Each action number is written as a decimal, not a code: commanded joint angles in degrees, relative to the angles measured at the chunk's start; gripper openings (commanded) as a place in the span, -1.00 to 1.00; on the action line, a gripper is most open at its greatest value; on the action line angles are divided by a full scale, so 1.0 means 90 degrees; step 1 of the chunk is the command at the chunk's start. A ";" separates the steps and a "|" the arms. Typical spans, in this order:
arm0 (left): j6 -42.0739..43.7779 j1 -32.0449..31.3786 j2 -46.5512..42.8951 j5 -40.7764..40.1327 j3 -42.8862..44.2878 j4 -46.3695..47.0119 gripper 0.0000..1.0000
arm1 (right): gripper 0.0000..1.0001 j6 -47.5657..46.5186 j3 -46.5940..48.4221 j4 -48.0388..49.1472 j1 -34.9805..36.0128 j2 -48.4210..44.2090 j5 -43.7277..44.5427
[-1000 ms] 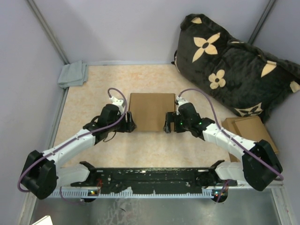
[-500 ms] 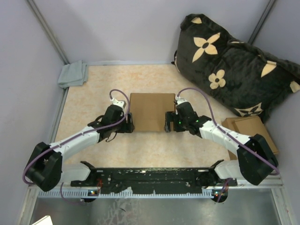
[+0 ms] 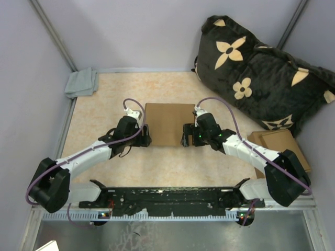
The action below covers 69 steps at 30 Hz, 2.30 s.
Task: Fold the paper box
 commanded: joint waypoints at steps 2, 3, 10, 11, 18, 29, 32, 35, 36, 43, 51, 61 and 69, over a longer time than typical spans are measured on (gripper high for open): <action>0.0157 -0.0031 0.0312 0.0655 0.0260 0.0134 0.42 | 0.77 -0.0047 0.0071 0.0335 0.0066 -0.0103 -0.0340; 0.0159 -0.0033 0.0343 0.0779 0.0290 0.0094 0.39 | 0.75 -0.0038 0.0076 0.0337 0.0071 -0.0118 -0.0397; 0.0072 -0.0043 0.0028 0.1078 0.0243 -0.0121 0.23 | 0.52 -0.0034 0.0061 0.0186 0.0066 -0.0225 -0.0512; 0.0057 -0.0043 -0.0042 0.1087 0.0249 -0.0186 0.22 | 0.48 -0.0036 0.0068 0.0143 0.0066 -0.0244 -0.0495; -0.0094 -0.0043 -0.0324 0.1086 0.0474 -0.0829 0.19 | 0.41 -0.0009 0.0162 -0.0195 0.0066 -0.0402 -0.0341; -0.0186 -0.0043 -0.0405 0.1003 0.0802 -0.1503 0.19 | 0.37 0.0058 0.0582 -0.1031 0.0066 -0.0512 -0.0357; -0.0184 -0.0043 -0.0406 0.0983 0.0837 -0.1589 0.19 | 0.37 0.0129 0.0670 -0.1251 0.0066 -0.0519 -0.0361; -0.0195 -0.0043 -0.0413 0.1001 0.0832 -0.1632 0.19 | 0.37 0.0162 0.0722 -0.1376 0.0066 -0.0553 -0.0391; -0.0195 -0.0043 -0.0411 0.1000 0.0829 -0.1619 0.19 | 0.37 0.0163 0.0723 -0.1378 0.0066 -0.0567 -0.0394; -0.0188 -0.0043 -0.0334 0.0983 0.0771 -0.1571 0.19 | 0.38 0.0100 0.0652 -0.1250 0.0067 -0.0424 -0.0331; -0.0214 -0.0043 -0.0338 0.1055 0.0768 -0.1552 0.18 | 0.38 0.0206 0.0584 -0.1005 0.0066 -0.0424 -0.0702; -0.0227 -0.0045 -0.0234 0.1069 0.0692 -0.1426 0.18 | 0.37 0.0132 0.0534 -0.0925 0.0066 -0.0287 -0.0574; -0.0257 -0.0043 -0.0289 0.1271 0.0743 -0.1493 0.16 | 0.34 0.0107 0.0528 -0.0949 0.0066 -0.0260 -0.0527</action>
